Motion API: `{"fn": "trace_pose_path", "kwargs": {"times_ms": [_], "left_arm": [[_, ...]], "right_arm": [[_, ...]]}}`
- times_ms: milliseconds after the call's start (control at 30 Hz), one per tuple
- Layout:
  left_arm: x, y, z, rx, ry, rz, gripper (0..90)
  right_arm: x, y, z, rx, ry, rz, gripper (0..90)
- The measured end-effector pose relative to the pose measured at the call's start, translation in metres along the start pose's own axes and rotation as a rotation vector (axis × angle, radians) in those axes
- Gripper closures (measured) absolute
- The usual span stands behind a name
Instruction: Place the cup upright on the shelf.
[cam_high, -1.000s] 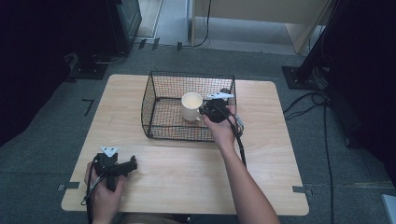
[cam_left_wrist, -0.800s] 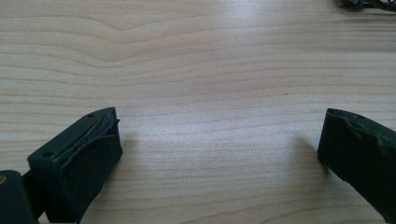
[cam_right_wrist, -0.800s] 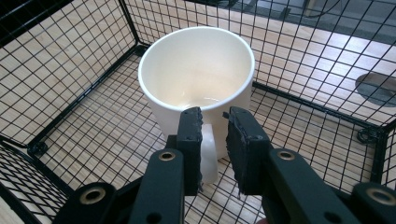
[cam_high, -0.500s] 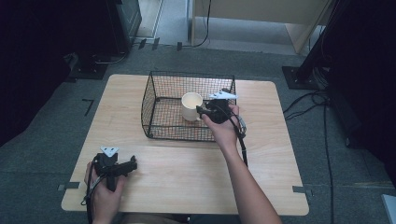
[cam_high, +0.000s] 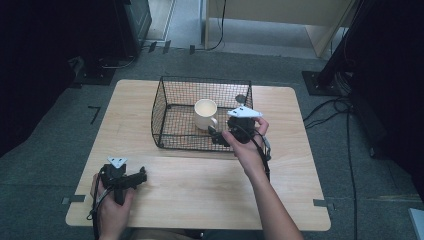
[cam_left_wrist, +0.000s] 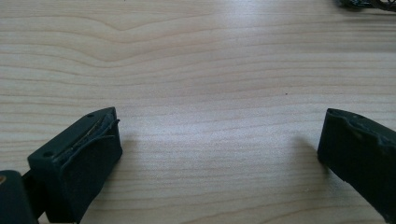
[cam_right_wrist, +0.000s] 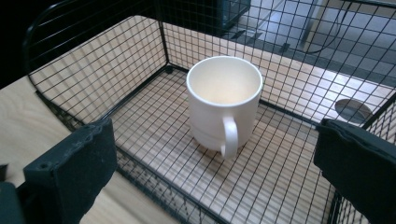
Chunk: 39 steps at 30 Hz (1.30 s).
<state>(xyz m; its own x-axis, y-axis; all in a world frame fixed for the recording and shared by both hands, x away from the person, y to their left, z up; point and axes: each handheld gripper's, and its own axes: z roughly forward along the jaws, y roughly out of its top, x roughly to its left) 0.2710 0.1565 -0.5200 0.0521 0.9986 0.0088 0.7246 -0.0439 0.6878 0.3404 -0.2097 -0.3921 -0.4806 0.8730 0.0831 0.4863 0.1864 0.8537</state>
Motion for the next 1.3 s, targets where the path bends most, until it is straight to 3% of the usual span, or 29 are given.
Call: {"fn": "trace_pose_path", "kwargs": {"times_ms": [167, 367, 433, 933, 1300], "left_arm": [[0.000, 0.000, 0.000, -0.001, 0.000, 0.000, 0.0], [0.000, 0.000, 0.000, 0.001, 0.000, 0.000, 0.0], [0.000, 0.000, 0.000, -0.001, 0.000, 0.000, 0.0], [0.000, 0.000, 0.000, 0.003, 0.000, 0.003, 0.0], [0.000, 0.000, 0.000, 0.003, 0.000, 0.003, 0.0]], "right_arm": [[-0.005, -0.014, -0.023, -0.018, -0.026, 0.005, 0.0], [-0.013, -0.032, -0.039, -0.023, -0.083, -0.006, 0.0], [-0.019, -0.042, -0.047, -0.027, -0.096, 0.013, 0.0], [-0.047, -0.091, -0.073, -0.025, -0.148, 0.075, 0.0], [-0.077, -0.130, -0.088, 0.006, -0.220, 0.140, 0.0]]}}
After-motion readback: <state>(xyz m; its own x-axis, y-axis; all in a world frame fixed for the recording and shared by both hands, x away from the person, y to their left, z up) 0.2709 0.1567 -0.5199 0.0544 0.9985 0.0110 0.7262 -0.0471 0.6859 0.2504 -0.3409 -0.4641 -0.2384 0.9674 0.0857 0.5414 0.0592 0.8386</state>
